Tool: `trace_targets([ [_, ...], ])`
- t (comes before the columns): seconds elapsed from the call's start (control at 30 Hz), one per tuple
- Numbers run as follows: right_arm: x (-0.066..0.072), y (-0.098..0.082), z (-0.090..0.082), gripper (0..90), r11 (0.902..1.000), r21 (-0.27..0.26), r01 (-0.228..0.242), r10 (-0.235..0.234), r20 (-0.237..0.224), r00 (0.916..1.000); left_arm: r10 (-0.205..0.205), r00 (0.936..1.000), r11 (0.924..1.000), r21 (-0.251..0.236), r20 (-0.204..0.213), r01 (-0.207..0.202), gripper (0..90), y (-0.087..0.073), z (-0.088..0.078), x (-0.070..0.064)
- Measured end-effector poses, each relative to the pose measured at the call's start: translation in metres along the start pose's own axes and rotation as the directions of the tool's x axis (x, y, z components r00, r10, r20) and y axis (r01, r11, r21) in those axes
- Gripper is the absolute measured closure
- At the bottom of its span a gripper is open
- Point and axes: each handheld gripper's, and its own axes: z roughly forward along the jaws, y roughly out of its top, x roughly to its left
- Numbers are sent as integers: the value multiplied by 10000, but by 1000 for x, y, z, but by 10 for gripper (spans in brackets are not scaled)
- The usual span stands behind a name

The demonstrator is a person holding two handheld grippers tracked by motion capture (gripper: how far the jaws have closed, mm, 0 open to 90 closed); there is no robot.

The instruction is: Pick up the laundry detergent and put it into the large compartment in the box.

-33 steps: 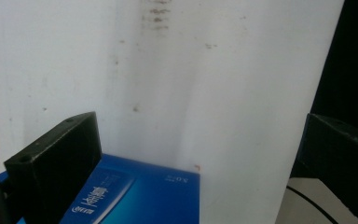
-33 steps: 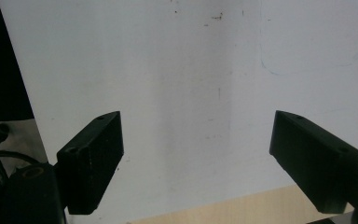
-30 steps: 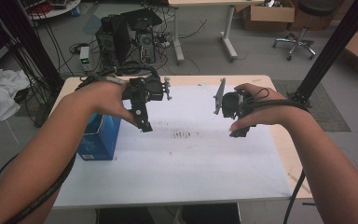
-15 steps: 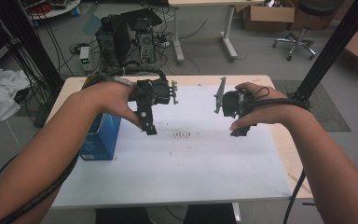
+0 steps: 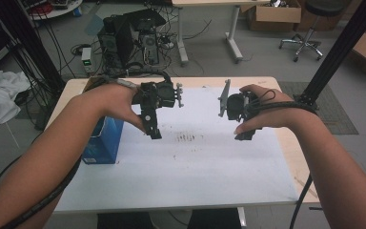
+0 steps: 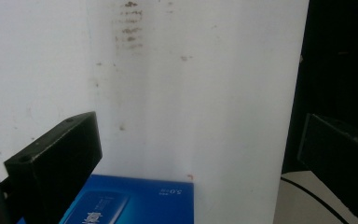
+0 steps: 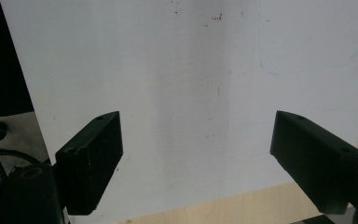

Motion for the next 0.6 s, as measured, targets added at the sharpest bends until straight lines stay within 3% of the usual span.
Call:
trace_targets([
  [0.6, -1, 0, 3, 169, 10000, -8, -1, 1, -10, 10000, -87, 10000, 9998, 175, 21, 87, 1, -4, 5, 1],
])
